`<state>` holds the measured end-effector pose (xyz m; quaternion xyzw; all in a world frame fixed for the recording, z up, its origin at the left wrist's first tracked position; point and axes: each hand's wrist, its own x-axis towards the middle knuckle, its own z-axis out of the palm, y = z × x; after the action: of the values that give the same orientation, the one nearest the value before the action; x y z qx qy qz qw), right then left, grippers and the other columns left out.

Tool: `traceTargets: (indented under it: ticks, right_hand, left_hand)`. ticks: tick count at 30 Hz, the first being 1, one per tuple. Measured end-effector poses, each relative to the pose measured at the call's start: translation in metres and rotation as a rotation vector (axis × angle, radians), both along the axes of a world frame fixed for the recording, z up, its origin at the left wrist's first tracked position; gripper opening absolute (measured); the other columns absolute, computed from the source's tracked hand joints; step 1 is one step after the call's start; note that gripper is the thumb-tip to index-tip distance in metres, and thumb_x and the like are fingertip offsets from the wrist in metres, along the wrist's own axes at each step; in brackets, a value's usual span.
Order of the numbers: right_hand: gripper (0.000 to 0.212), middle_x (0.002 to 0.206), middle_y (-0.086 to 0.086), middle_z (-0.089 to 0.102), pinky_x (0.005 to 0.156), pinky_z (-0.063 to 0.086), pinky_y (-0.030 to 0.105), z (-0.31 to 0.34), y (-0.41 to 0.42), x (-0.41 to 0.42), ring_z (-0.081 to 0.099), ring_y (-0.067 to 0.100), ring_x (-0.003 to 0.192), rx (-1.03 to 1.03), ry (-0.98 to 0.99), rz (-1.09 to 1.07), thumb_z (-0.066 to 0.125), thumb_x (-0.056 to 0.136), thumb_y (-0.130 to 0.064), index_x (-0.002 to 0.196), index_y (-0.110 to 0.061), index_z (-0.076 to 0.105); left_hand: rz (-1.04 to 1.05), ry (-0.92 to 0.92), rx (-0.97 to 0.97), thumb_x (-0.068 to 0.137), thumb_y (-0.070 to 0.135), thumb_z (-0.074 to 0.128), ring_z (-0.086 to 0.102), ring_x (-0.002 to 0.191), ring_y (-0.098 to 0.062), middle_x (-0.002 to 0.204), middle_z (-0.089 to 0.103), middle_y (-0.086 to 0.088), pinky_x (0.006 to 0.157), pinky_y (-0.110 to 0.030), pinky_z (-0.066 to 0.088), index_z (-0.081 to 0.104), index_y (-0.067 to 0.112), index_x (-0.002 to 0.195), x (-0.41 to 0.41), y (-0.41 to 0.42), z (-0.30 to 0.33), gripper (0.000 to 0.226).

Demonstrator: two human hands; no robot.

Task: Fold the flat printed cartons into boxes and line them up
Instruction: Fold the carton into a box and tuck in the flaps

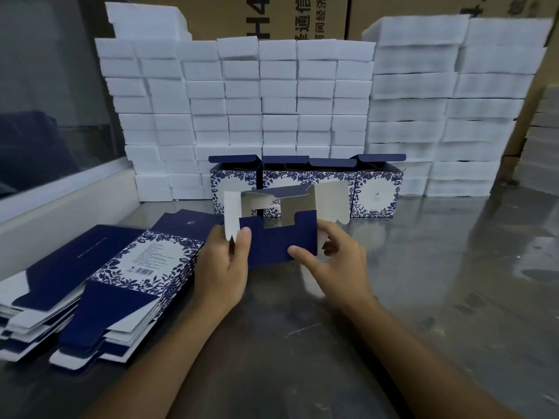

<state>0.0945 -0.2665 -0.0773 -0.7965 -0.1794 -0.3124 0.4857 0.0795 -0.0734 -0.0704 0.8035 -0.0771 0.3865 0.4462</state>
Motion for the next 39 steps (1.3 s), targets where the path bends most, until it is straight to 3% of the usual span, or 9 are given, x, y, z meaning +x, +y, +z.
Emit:
traceTargets:
  ticks: [3,7,9,12,17,26,28,33,39]
  right_hand:
    - [0.055,0.093,-0.032,0.059,0.074,0.049,0.014,0.001,-0.001,0.0,0.056,-0.006,0.092,0.078,0.04,-0.027,0.087,0.074,-0.041,0.109,-0.054,0.046]
    - [0.04,0.085,-0.014,0.055,0.066,0.046,0.021,-0.001,0.004,0.001,0.056,0.006,0.078,0.105,-0.071,-0.119,0.088,0.075,-0.027,0.078,-0.034,0.048]
    - [0.042,0.077,-0.009,0.048,0.063,0.038,0.017,-0.001,0.007,0.0,0.05,0.005,0.07,0.11,-0.137,-0.214,0.084,0.08,-0.028,0.064,-0.027,0.044]
    - [0.049,0.054,-0.009,0.044,0.054,0.033,0.025,0.0,0.013,-0.002,0.043,0.008,0.053,0.111,-0.034,-0.204,0.072,0.089,-0.04,0.057,-0.026,0.038]
    - [0.051,0.055,0.005,0.059,0.061,0.049,0.042,-0.004,0.025,-0.009,0.057,0.019,0.054,-0.054,0.171,0.075,0.053,0.101,-0.043,0.063,-0.011,0.062]
    - [0.049,0.064,0.019,0.059,0.059,0.044,0.045,-0.002,0.027,-0.011,0.049,0.028,0.056,-0.078,0.199,0.118,0.054,0.102,-0.032,0.068,0.003,0.057]
    - [0.049,0.063,0.02,0.058,0.058,0.044,0.045,-0.003,0.026,-0.011,0.045,0.019,0.053,-0.055,0.209,0.13,0.054,0.102,-0.032,0.067,0.003,0.057]
    - [0.05,0.05,-0.004,0.053,0.054,0.04,0.03,-0.006,0.024,-0.004,0.045,0.006,0.048,0.117,0.195,0.09,0.052,0.103,-0.038,0.058,-0.016,0.056]
    - [0.051,0.043,-0.012,0.043,0.045,0.03,0.02,-0.007,0.013,0.005,0.036,0.004,0.043,0.169,0.185,0.048,0.052,0.104,-0.029,0.054,-0.018,0.047]
  left_hand:
    - [0.023,0.013,0.092,0.096,0.045,0.038,0.046,0.045,-0.012,0.049,0.045,0.003,0.046,-0.03,0.031,0.046,0.017,0.058,0.001,0.001,-0.002,0.048]
    - [0.057,0.001,0.04,0.096,0.035,0.045,0.047,0.036,-0.011,0.037,0.041,0.008,0.043,-0.022,0.03,0.038,0.019,0.044,-0.001,-0.003,0.001,0.055]
    - [0.014,0.055,-0.1,0.1,0.028,0.051,0.06,0.042,-0.012,0.042,0.057,0.002,0.044,-0.021,0.043,0.054,0.012,0.048,-0.001,-0.008,0.002,0.054]
    - [-0.093,0.161,-0.373,0.098,0.019,0.056,0.068,0.048,-0.019,0.054,0.067,-0.008,0.042,-0.016,0.048,0.063,0.007,0.061,-0.003,-0.021,0.003,0.039]
    - [-0.183,0.223,-0.467,0.096,0.015,0.058,0.07,0.056,-0.019,0.056,0.068,0.001,0.044,-0.029,0.055,0.064,0.017,0.065,-0.006,-0.03,0.001,0.032]
    - [-0.226,0.318,-0.471,0.095,0.014,0.055,0.073,0.063,-0.027,0.063,0.071,-0.005,0.056,-0.044,0.06,0.064,0.016,0.07,-0.006,-0.029,0.001,0.027]
    - [-0.235,0.323,-0.452,0.096,0.015,0.054,0.073,0.063,-0.026,0.064,0.072,-0.005,0.055,-0.043,0.06,0.065,0.016,0.071,-0.007,-0.03,0.002,0.027]
    - [-0.216,0.286,-0.443,0.096,0.013,0.055,0.072,0.062,-0.021,0.059,0.069,0.001,0.044,-0.03,0.054,0.066,0.022,0.06,-0.008,-0.028,0.005,0.038]
    - [-0.242,0.307,-0.384,0.089,0.03,0.054,0.07,0.061,-0.029,0.062,0.07,-0.006,0.052,-0.037,0.057,0.066,0.019,0.062,-0.007,-0.028,0.0,0.031]
